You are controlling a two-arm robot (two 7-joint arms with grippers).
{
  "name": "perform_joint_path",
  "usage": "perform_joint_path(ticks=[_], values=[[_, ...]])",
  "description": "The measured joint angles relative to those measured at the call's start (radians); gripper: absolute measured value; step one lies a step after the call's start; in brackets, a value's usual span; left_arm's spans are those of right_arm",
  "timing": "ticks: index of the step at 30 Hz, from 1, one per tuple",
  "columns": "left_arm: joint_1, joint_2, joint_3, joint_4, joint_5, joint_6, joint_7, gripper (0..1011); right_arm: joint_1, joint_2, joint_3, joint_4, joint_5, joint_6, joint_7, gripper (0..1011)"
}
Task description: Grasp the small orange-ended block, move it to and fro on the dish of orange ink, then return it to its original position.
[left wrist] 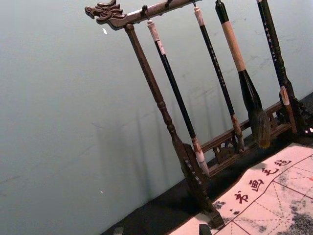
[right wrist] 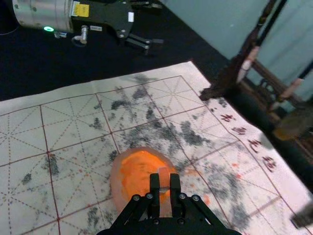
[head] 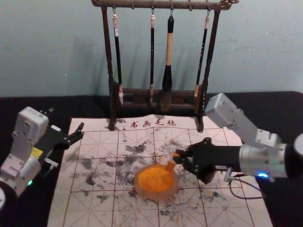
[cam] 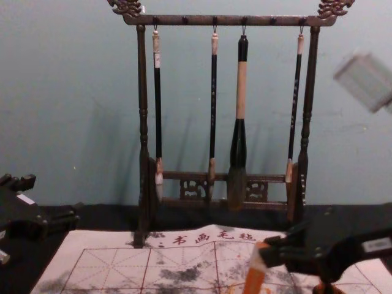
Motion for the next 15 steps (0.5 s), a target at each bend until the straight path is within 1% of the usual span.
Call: perform_joint_path(ticks=[2, 5, 8, 9, 12, 13, 15], values=[[0.000, 0.000, 0.000, 0.000, 0.000, 0.000, 0.000, 1001, -0.010, 0.012, 0.012, -0.015, 0.005, 0.000, -0.008, 98], [0.000, 0.000, 0.000, 0.000, 0.000, 0.000, 0.000, 1001, -0.045, 0.047, 0.048, -0.056, 0.021, 0.004, -0.035, 98], [0.000, 0.000, 0.000, 0.000, 0.000, 0.000, 0.000, 1001, -0.073, 0.069, 0.074, -0.083, 0.032, 0.006, -0.055, 98], [0.000, 0.000, 0.000, 0.000, 0.000, 0.000, 0.000, 1001, -0.094, 0.082, 0.093, -0.101, 0.041, 0.006, -0.070, 98], [0.000, 0.000, 0.000, 0.000, 0.000, 0.000, 0.000, 1001, -0.125, 0.102, 0.120, -0.127, 0.052, 0.007, -0.093, 98], [0.000, 0.000, 0.000, 0.000, 0.000, 0.000, 0.000, 1002, -0.145, 0.114, 0.138, -0.143, 0.058, 0.009, -0.107, 98], [0.000, 0.000, 0.000, 0.000, 0.000, 0.000, 0.000, 1001, -0.170, 0.127, 0.159, -0.160, 0.065, 0.014, -0.126, 98]])
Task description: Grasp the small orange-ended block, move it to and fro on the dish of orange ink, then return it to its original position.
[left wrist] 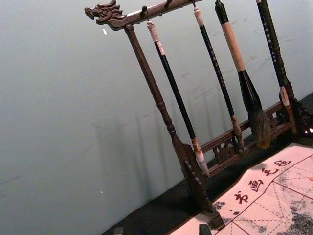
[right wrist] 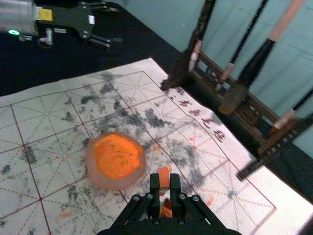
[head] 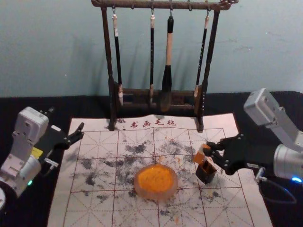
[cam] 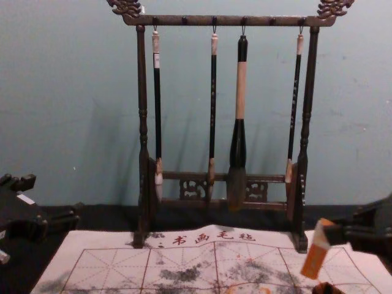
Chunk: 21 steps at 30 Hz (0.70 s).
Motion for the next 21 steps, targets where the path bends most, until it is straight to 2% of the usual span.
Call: perform_joint_path(ticks=[10, 21], values=[[0.000, 0.000, 0.000, 0.000, 0.000, 0.000, 0.000, 1001, -0.064, 0.022, 0.058, -0.023, 0.009, 0.027, -0.041, 98], [0.000, 0.000, 0.000, 0.000, 0.000, 0.000, 0.000, 1001, -0.075, 0.010, 0.068, -0.007, -0.008, 0.042, -0.044, 98]])
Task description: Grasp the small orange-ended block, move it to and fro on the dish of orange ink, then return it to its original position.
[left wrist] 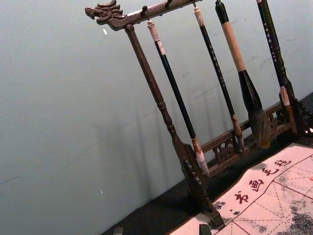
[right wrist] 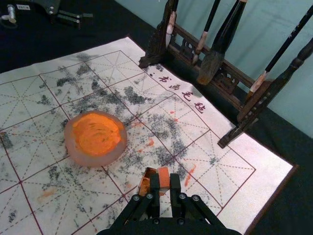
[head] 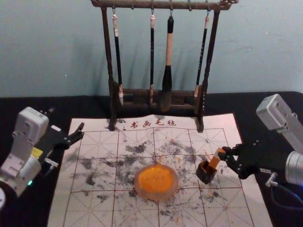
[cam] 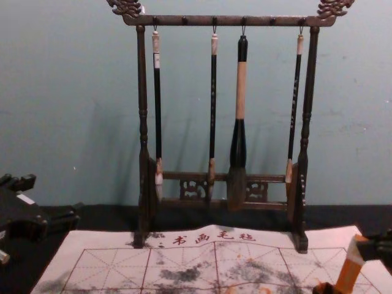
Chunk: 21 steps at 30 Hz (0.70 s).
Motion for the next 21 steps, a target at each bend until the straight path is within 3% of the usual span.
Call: perform_joint_path(ticks=[21], values=[[0.000, 0.000, 0.000, 0.000, 0.000, 0.000, 0.000, 1001, 0.009, -0.018, -0.003, 0.016, -0.018, -0.005, 0.032, 98]])
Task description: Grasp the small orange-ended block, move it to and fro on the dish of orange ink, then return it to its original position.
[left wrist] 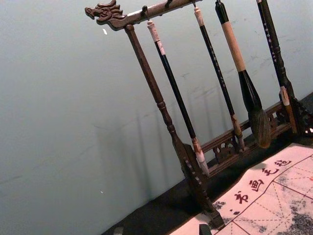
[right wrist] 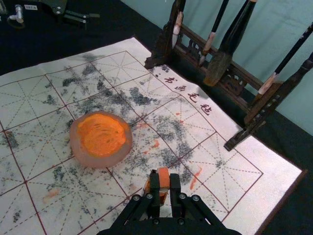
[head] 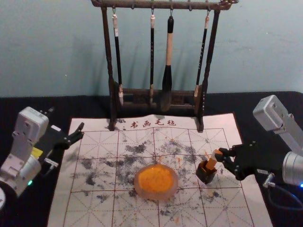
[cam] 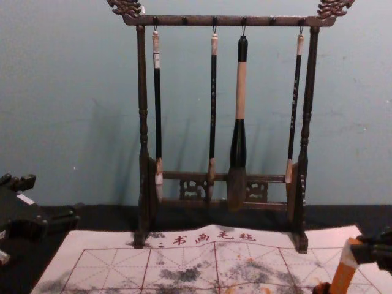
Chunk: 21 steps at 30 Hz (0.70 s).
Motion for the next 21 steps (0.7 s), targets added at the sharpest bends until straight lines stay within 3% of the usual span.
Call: perform_joint_path(ticks=[21], values=[[0.000, 0.000, 0.000, 0.000, 0.000, 0.000, 0.000, 1001, 0.020, -0.019, -0.035, 0.048, -0.010, 0.010, 0.027, 98]])
